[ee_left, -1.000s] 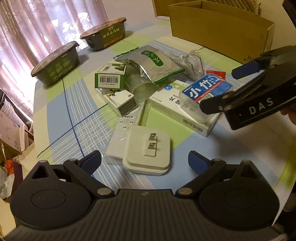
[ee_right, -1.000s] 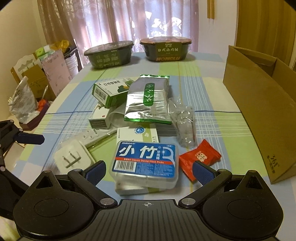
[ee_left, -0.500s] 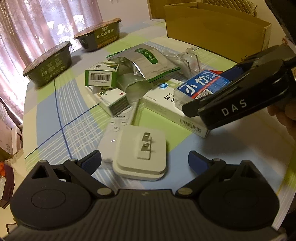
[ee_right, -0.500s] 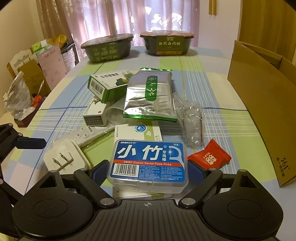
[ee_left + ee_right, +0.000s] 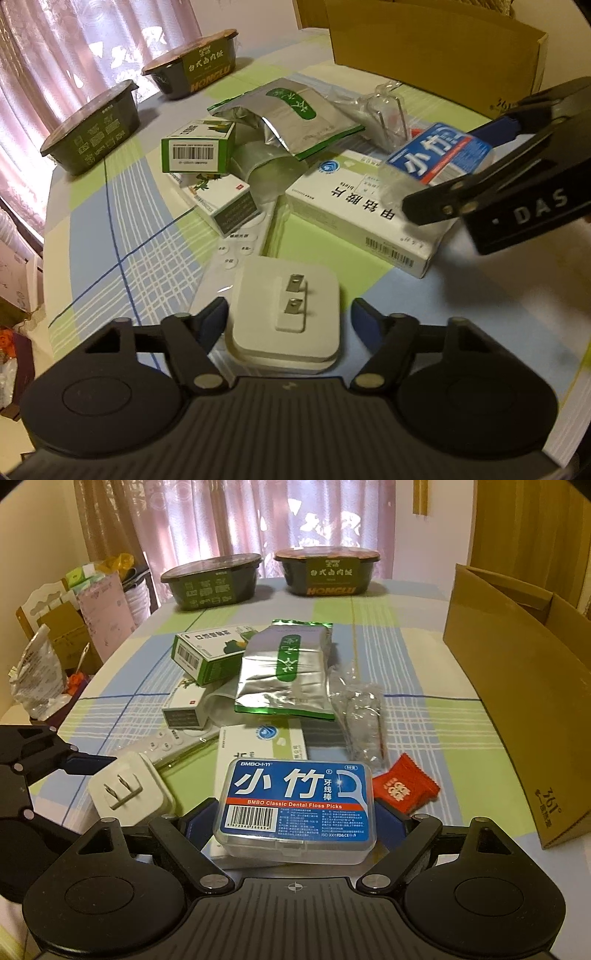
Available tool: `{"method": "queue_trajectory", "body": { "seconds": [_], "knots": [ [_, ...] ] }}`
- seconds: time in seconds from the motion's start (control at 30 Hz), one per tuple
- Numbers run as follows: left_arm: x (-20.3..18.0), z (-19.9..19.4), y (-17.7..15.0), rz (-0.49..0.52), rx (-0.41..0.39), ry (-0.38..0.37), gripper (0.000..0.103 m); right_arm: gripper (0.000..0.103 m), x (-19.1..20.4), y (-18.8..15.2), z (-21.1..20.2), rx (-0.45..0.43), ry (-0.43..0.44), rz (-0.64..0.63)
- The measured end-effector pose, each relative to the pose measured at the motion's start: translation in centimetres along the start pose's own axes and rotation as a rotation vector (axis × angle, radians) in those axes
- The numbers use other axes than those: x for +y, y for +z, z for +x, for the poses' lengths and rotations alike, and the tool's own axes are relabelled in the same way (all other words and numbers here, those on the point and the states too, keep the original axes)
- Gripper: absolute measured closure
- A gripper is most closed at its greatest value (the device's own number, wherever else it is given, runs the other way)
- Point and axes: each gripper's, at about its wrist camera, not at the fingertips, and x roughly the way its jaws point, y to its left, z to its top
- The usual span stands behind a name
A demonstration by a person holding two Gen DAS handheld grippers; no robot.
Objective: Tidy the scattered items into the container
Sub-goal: 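Grasp the white plug adapter with the left tool while the right tool grasps the blue floss box, then carry the plug adapter and floss box over the cardboard box with both tools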
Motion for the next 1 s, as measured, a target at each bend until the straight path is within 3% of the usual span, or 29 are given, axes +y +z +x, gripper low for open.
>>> {"method": "queue_trajectory", "body": {
  "seconds": [0.63,1.0],
  "knots": [
    [-1.5,-4.2,2.2,-0.069,-0.013,0.025,0.042,0.014,-3.0,-0.6,-4.5,-0.017,-0.034,0.017],
    [-4.1,-6.5,4.3,-0.198,-0.011,0.015,0.042,0.014,-5.3,0.1,-8.8,-0.054,-0.057,0.029]
  ]
}}
